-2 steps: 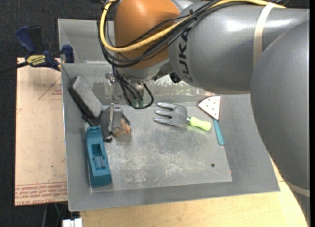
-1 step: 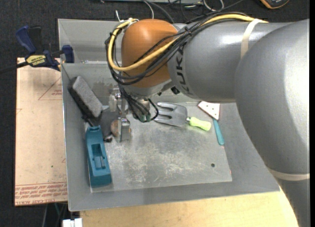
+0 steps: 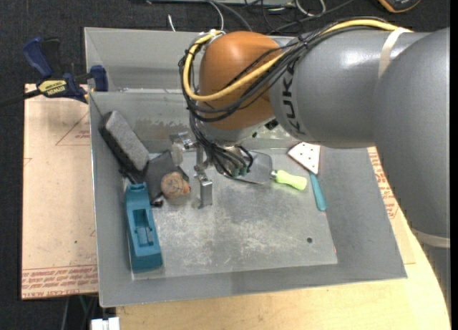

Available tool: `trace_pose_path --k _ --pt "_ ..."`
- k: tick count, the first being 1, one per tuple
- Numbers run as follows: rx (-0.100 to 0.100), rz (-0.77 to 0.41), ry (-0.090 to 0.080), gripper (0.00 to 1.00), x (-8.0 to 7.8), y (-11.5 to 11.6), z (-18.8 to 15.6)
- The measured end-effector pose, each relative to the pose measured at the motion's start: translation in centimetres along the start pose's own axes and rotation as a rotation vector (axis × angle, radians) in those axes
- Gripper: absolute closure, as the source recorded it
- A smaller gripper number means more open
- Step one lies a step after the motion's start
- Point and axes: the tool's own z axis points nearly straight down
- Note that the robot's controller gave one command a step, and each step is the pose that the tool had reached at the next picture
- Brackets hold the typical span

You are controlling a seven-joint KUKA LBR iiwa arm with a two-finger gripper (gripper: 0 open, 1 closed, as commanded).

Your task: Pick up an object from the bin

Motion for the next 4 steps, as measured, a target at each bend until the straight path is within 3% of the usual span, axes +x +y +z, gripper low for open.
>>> trace_pose_path --k 1,2,3,4 --pt "0.002 0.135 0.006 0.0 0.3 0.4 2.5" --pt "0.002 -0.118 -0.023 0.0 -1.7 -0.3 8.2" --pt "0.001 0.132 -0.003 1.0 0.4 1.9 8.7" --pt "0.0 0.133 -0.003 1.0 0.4 1.9 8.7"
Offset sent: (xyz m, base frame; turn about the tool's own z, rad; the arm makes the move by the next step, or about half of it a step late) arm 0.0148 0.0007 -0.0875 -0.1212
